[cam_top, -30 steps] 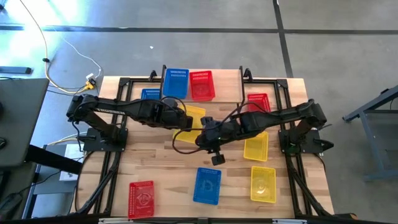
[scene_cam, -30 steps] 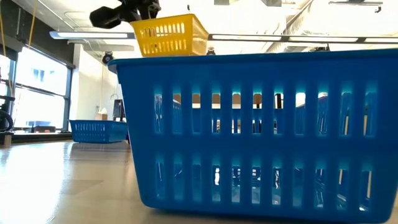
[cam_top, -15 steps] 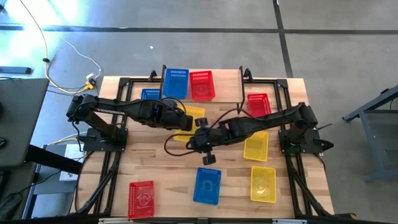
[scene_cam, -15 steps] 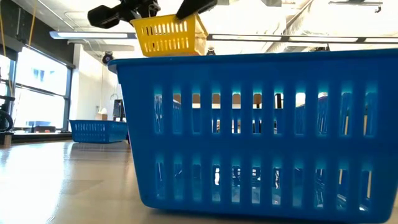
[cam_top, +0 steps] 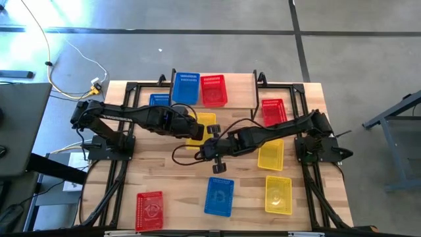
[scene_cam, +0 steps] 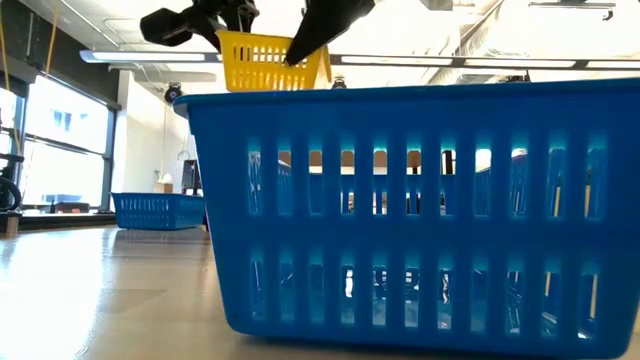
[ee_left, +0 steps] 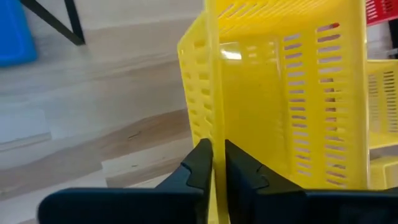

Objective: Stack baskets on shelf by color
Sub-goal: Put the top left yellow bin on the shelf, then stack the bottom blue bin on top of the blue bin on the shelf

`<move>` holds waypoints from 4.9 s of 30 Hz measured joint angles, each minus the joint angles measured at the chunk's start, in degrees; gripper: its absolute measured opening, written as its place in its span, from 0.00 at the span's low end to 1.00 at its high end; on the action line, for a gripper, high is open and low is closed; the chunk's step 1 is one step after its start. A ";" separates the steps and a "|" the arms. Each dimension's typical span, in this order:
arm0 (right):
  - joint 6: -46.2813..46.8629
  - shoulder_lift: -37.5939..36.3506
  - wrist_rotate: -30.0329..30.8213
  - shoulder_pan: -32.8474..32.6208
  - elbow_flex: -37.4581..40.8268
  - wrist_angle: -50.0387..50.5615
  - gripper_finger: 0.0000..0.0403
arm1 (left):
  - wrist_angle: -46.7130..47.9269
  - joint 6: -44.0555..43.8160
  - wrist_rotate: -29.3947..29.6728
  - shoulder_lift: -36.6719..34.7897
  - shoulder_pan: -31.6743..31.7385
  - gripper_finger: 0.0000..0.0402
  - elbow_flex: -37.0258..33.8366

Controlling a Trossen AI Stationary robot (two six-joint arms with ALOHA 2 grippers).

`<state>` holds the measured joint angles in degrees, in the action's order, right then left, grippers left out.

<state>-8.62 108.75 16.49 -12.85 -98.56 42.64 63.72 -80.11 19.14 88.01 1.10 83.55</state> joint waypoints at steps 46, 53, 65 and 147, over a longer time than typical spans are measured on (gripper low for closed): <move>-0.10 -17.68 6.19 12.68 0.07 16.77 0.00 | -0.51 55.03 -3.58 -3.62 13.42 0.30 16.26; -3.85 -21.97 6.12 18.37 0.07 17.21 0.00 | -0.52 63.05 -6.94 -7.68 16.08 0.30 16.31; -11.48 -23.32 -3.49 28.79 0.07 22.28 0.00 | 2.03 68.87 -7.39 -9.35 20.98 0.30 16.31; 38.06 -25.88 -11.38 5.49 9.44 24.92 0.23 | 8.87 70.36 -17.09 -9.60 17.21 0.30 3.67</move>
<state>29.43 82.87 5.11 -7.35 -89.12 67.57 72.58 -9.75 2.04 78.41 18.31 87.22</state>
